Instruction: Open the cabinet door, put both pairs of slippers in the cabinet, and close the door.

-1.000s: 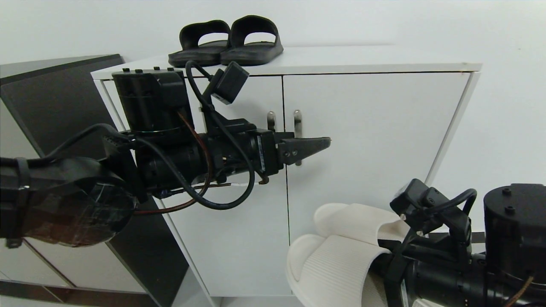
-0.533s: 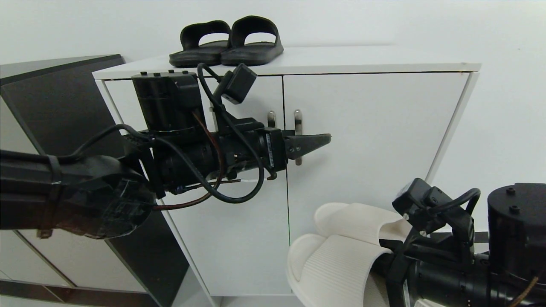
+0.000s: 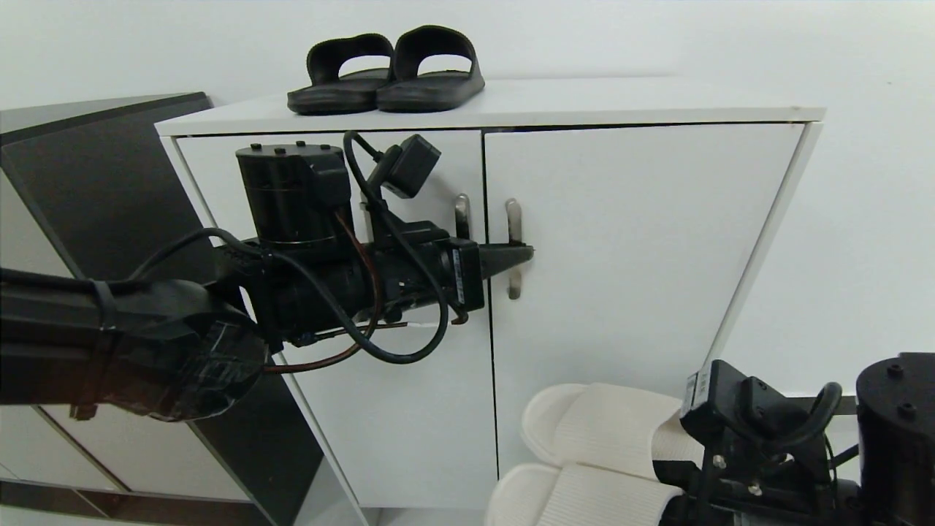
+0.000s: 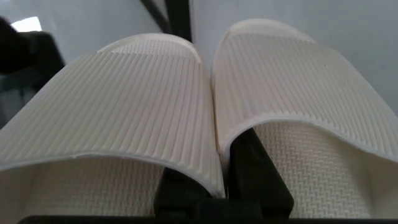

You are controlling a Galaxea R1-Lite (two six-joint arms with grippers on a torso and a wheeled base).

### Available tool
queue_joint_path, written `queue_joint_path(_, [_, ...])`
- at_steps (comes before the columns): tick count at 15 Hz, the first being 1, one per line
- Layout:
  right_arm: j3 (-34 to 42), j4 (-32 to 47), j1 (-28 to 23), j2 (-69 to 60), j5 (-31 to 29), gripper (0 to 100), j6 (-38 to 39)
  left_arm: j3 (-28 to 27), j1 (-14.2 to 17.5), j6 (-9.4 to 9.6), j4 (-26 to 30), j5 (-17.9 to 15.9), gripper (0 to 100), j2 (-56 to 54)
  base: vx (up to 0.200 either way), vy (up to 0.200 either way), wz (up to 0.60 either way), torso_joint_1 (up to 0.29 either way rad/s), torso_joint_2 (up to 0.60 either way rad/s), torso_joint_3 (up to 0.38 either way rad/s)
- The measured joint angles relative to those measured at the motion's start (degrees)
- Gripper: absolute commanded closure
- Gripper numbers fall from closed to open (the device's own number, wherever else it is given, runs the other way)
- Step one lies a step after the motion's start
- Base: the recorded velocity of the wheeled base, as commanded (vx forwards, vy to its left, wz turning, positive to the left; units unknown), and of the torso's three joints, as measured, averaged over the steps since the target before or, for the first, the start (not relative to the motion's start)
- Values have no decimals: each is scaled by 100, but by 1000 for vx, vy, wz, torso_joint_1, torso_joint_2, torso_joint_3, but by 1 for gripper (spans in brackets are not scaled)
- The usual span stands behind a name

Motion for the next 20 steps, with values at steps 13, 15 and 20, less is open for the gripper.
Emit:
queue_joint_path(13, [217, 196, 217, -321, 351, 100, -16, 1086, -267, 15, -273, -2, 100, -1115, 0, 0, 0, 0, 0, 0])
queue_joint_path(15, [217, 196, 217, -319, 351, 100, -11, 1074, -73, 9, -273, -6, 100, -1165, 0, 0, 0, 0, 0, 0])
queue_joint_path(20, [212, 205, 215, -317, 334, 100, -9, 678, 191, 4, -268, -2, 100, -818, 0, 0, 0, 0, 0, 0])
